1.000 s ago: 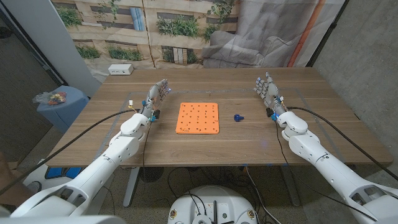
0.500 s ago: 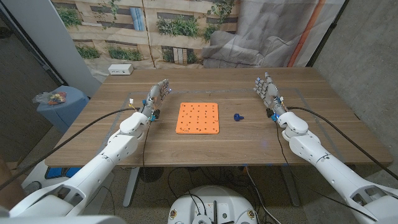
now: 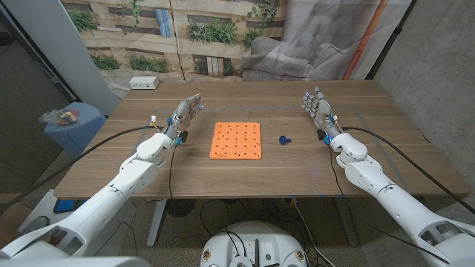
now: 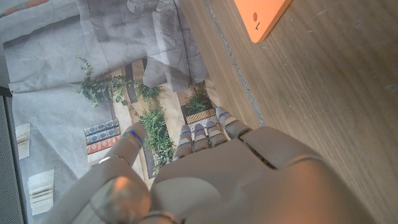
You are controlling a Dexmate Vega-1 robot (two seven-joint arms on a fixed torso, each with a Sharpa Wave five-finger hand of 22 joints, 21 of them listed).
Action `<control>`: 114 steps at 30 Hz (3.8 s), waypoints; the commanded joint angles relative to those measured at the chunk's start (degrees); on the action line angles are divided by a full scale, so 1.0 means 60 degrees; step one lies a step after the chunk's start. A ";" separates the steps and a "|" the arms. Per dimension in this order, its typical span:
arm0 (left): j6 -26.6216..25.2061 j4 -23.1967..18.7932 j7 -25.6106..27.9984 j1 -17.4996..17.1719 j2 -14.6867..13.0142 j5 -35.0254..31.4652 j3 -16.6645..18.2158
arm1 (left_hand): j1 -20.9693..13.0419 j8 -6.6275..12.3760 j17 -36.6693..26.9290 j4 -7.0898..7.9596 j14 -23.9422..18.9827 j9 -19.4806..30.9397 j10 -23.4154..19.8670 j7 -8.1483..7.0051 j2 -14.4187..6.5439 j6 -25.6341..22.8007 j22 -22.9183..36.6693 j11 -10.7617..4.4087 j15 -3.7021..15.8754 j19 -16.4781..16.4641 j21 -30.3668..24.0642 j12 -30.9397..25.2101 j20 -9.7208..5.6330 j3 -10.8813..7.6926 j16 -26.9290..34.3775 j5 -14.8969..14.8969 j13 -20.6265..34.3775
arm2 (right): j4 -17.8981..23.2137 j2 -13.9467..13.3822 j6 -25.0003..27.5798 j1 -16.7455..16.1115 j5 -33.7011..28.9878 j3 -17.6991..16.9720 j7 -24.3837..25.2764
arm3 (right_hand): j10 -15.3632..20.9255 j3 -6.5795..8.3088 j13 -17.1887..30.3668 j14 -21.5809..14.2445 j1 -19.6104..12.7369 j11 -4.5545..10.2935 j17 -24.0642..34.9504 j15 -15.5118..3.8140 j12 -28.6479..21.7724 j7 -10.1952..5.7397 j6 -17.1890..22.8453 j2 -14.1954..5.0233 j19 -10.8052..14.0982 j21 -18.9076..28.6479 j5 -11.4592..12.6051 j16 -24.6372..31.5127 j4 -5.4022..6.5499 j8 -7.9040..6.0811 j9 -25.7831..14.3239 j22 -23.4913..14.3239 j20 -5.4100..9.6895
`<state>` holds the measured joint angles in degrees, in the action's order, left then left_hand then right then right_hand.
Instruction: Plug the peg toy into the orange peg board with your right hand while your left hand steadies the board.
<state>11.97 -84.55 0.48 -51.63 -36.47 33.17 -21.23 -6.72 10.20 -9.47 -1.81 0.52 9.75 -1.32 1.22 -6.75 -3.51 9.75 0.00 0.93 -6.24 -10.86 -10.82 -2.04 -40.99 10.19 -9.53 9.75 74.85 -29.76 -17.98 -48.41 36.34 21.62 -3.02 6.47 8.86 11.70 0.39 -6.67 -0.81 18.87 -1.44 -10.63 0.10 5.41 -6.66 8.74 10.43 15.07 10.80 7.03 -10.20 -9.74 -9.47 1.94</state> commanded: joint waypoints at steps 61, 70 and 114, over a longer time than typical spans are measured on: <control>-0.0618 -0.3490 0.0291 -0.0964 -0.4090 -0.9213 -0.1030 | 0.0534 0.0001 -0.0165 0.1062 0.0385 0.0033 0.0292 -0.0761 -0.0556 0.0249 0.0032 -0.0533 0.0683 0.0574 0.0055 0.0059 -0.1296 0.0176 0.0042 -0.0126 0.0019 | 0.0122 -0.0340 -0.0415 -0.0062 -0.0482 -0.0002 -0.0019 | -0.0086 0.0198 -0.0121 0.0094 0.0013 0.0072 -0.0265 -0.0221 -0.0043 -0.0120 -0.0062 -0.0078 -0.0006 0.0043 0.0098 0.0068 -0.0075 -0.0045 -0.0039 -0.0018 0.0149; -0.0807 -0.3451 0.0118 -0.1011 -0.3965 -0.9526 -0.1217 | 0.1049 -0.0061 -0.0155 0.1611 0.0647 0.0017 0.0626 -0.0935 -0.0341 0.0803 0.0044 -0.0717 0.0837 0.1280 0.0147 0.0110 -0.1470 0.0489 -0.0001 -0.0189 0.0018 | -0.0035 -0.0319 -0.0397 0.0049 -0.0499 0.0026 -0.0072 | -0.0089 0.0202 -0.0131 0.0107 0.0047 0.0072 -0.0289 -0.0230 -0.0046 -0.0146 -0.0071 -0.0071 -0.0059 0.0024 0.0099 0.0076 -0.0066 -0.0046 -0.0039 -0.0018 0.0183; -0.0048 -0.2610 -0.1263 0.0148 -0.3548 -1.1169 -0.2422 | 0.1214 0.0064 -0.0076 0.2041 0.0870 -0.0002 0.0654 -0.0928 -0.0397 0.0914 0.0065 -0.0810 0.1012 0.2714 0.0022 0.0103 -0.1664 0.0913 -0.0057 -0.0316 0.0001 | 0.0358 -0.0891 -0.0887 -0.0038 -0.1431 0.0144 -0.0078 | -0.0113 0.0205 -0.0160 0.0125 0.0239 0.0085 -0.0396 -0.0235 -0.0057 -0.0170 -0.0096 -0.0023 -0.0071 0.0051 0.0102 0.0124 -0.0015 -0.0057 -0.0037 -0.0018 0.0177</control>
<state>11.43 -100.90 -5.45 -51.65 -58.05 -33.03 -34.72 0.24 10.20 -9.87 10.29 5.16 9.60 2.29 -3.84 -3.72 2.10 10.01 -4.81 2.23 9.55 -10.43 -10.14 -1.84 -35.67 9.92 -10.86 9.60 76.83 -33.94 -21.36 -49.02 31.25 21.64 -3.59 5.84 10.04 10.66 0.70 -5.59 -0.19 16.48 -1.75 -10.63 -0.61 4.70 -6.65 7.90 10.42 15.30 11.25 6.80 -10.20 -9.72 -9.45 2.34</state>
